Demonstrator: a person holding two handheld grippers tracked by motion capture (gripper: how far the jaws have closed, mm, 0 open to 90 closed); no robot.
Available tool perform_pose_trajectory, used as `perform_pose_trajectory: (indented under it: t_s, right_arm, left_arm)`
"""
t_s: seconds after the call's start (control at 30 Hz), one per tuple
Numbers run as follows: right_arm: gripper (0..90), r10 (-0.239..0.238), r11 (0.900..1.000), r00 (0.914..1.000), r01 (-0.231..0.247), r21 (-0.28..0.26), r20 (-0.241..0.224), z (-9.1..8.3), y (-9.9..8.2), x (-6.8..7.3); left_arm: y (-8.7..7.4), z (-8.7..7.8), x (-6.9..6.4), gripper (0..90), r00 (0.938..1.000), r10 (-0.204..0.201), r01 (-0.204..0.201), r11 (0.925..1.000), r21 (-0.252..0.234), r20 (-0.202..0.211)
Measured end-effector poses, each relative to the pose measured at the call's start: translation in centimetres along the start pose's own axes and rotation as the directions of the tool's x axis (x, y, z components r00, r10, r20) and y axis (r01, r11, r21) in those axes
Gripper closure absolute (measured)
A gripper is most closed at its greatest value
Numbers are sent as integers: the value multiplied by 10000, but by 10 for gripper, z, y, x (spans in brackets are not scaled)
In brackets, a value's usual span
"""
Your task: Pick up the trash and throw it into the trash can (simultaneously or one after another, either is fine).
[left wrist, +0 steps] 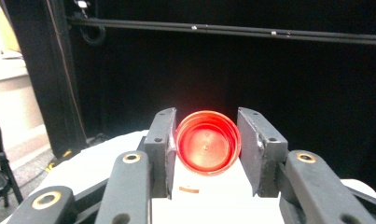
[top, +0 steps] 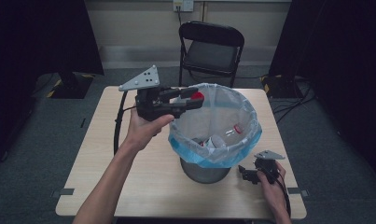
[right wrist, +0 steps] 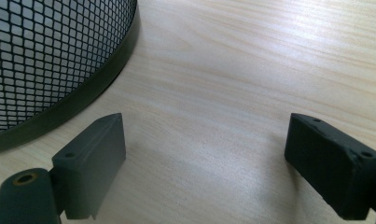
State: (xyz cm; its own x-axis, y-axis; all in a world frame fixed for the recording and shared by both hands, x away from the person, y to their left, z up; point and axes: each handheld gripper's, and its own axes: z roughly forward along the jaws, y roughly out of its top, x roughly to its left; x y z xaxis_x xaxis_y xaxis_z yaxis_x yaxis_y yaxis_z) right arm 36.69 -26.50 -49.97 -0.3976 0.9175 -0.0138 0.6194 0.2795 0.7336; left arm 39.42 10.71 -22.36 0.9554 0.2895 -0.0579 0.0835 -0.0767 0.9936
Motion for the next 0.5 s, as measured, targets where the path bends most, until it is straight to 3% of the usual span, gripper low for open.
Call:
perform_pose_trajectory:
  t_s: [0.3, 0.5]
  right_arm:
    - [116, 3, 10000, 10000, -3, 0, 0, 0, 0, 0]
    - [116, -3, 10000, 10000, 3, 0, 2, 0, 0, 0]
  left_arm:
    - [-4, 8, 2, 492, 9999, 5, -11, 9990, 439, 138]
    - [-6, 7, 3, 317, 9997, 48, -36, 9990, 452, -256]
